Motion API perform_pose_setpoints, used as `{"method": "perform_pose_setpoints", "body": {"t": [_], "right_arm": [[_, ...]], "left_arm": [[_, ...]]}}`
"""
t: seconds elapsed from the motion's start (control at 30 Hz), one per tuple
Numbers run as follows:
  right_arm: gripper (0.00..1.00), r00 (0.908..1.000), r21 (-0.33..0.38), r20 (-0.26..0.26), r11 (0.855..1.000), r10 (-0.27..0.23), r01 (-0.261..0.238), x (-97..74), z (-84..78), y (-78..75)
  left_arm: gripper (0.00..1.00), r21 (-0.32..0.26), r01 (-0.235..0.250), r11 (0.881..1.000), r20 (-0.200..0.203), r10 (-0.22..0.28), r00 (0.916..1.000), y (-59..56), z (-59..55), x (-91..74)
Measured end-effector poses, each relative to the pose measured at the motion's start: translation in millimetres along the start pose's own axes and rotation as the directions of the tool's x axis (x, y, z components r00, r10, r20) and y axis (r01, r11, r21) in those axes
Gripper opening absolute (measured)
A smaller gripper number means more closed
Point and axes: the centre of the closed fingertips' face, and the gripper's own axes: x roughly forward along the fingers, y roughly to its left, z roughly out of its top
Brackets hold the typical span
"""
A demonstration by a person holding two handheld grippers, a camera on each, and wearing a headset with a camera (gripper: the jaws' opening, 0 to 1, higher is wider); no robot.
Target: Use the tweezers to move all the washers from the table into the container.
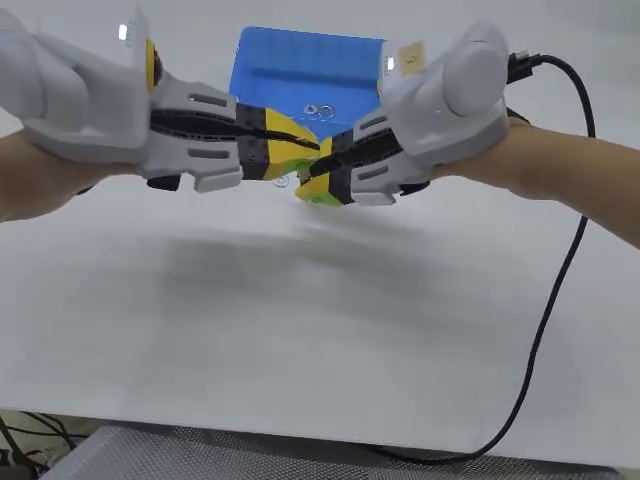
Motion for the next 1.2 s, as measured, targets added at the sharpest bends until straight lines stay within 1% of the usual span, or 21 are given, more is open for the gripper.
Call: {"method": "perform_pose_setpoints", "body": {"t": [0.13,0.2,0.23,0.3,0.37,0.4,0.47,0.53,0.6,0.63,0.67,0.7,0.77,0.83,0.87,0.9,0.93,0.97,1.03,1.13,1.2], "right_arm": [[0.11,0.9999,-0.032,-0.014,0.999,-0.005,0.005,0.1,-0.1,0.4],[0.11,0.9999,-0.034,-0.014,0.999,-0.006,0.005,-0.1,-0.2,0.5],[0.10,0.9999,-0.050,-0.012,0.999,-0.008,0.007,-0.4,-0.1,0.4],[0.10,0.9999,-0.058,-0.011,0.998,-0.010,0.009,-0.9,-0.4,0.5],[0.09,0.9997,-0.066,-0.010,0.998,-0.021,0.020,-1.2,-0.4,-0.2],[0.09,0.9997,-0.067,-0.010,0.998,-0.023,0.022,-1.3,-0.4,0.1],[0.09,0.9995,-0.085,-0.007,0.996,-0.032,0.031,-1.4,-0.7,0.9],[0.09,0.9993,-0.092,-0.005,0.995,-0.037,0.036,-1.5,-0.6,1.8],[0.09,0.9990,-0.097,-0.006,0.994,-0.044,0.044,-1.4,-0.1,1.2],[0.09,0.9989,-0.108,-0.008,0.993,-0.047,0.045,-1.4,0.1,1.1],[0.09,0.9987,-0.105,-0.006,0.993,-0.050,0.049,-1.0,0.5,0.5],[0.09,0.9986,-0.097,-0.005,0.994,-0.052,0.051,-0.8,0.7,0.1],[0.09,0.9985,-0.092,-0.003,0.994,-0.055,0.054,-0.4,1.1,-0.4],[0.09,0.9985,-0.089,0.000,0.995,-0.055,0.055,-0.2,2.6,-0.2],[0.09,0.9983,-0.090,0.003,0.994,-0.058,0.058,-0.4,3.9,-0.3],[0.09,0.9982,-0.085,0.007,0.995,-0.059,0.059,-1.1,6.5,-0.2],[0.09,0.9980,-0.080,0.014,0.995,-0.062,0.063,-1.9,8.9,-0.5],[0.09,0.9973,-0.073,0.025,0.995,-0.069,0.070,-3.6,13.3,-1.5],[0.09,0.9965,-0.063,0.043,0.995,-0.071,0.074,-7.3,20.7,-2.2],[0.09,0.9958,-0.065,0.056,0.995,-0.072,0.076,-12.7,28.8,-3.1],[0.09,0.9945,-0.057,0.070,0.995,-0.079,0.083,-15.5,33.6,-5.2]], "left_arm": [[0.05,0.001,-0.002,1.000,-0.002,0.002,1.0000,0.8,-1.3,-1.4],[0.05,0.002,-0.006,1.000,-0.003,0.006,1.0000,1.4,-1.9,-3.1],[0.05,0.007,-0.008,1.000,-0.006,0.008,0.9999,1.6,-2.0,-3.6],[0.05,0.008,-0.010,1.000,-0.009,0.011,0.9999,1.7,-2.1,-3.6],[0.05,0.003,-0.027,1.000,-0.011,0.027,0.9996,4.6,-2.2,-3.2],[0.05,-0.007,-0.032,0.999,-0.010,0.032,0.9994,4.6,-2.1,-2.4],[0.06,0.001,-0.038,0.999,-0.015,0.038,0.9992,3.8,-2.1,-2.0],[0.06,0.000,-0.039,0.999,-0.020,0.039,0.9990,3.3,-2.3,-2.2],[0.06,-0.006,-0.051,0.999,-0.021,0.051,0.9985,4.7,-1.7,-2.7],[0.06,-0.019,-0.055,0.998,-0.012,0.055,0.9984,5.1,0.4,-3.3],[0.07,-0.040,-0.075,0.996,0.037,0.076,0.9964,8.5,10.1,-4.9],[0.09,-0.045,-0.090,0.995,0.054,0.092,0.9943,11.2,14.1,-6.5],[0.13,-0.039,-0.108,0.993,0.056,0.110,0.9924,14.6,17.8,-11.0],[0.17,-0.035,-0.119,0.992,0.041,0.120,0.9919,16.5,17.3,-14.9],[0.18,-0.038,-0.120,0.992,0.036,0.122,0.9919,16.0,16.9,-16.8],[0.18,-0.045,-0.123,0.991,0.040,0.125,0.9914,15.9,17.2,-19.2],[0.19,-0.089,-0.124,0.988,0.058,0.130,0.9898,14.9,19.3,-21.5],[0.20,-0.122,-0.129,0.984,0.065,0.137,0.9884,14.5,19.8,-24.2],[0.24,-0.102,-0.143,0.984,0.064,0.150,0.9866,13.4,20.8,-27.3],[0.26,-0.116,-0.163,0.980,0.050,0.169,0.9843,8.8,19.4,-31.8],[0.27,-0.125,-0.176,0.977,0.047,0.183,0.9821,5.7,18.8,-34.0]]}}
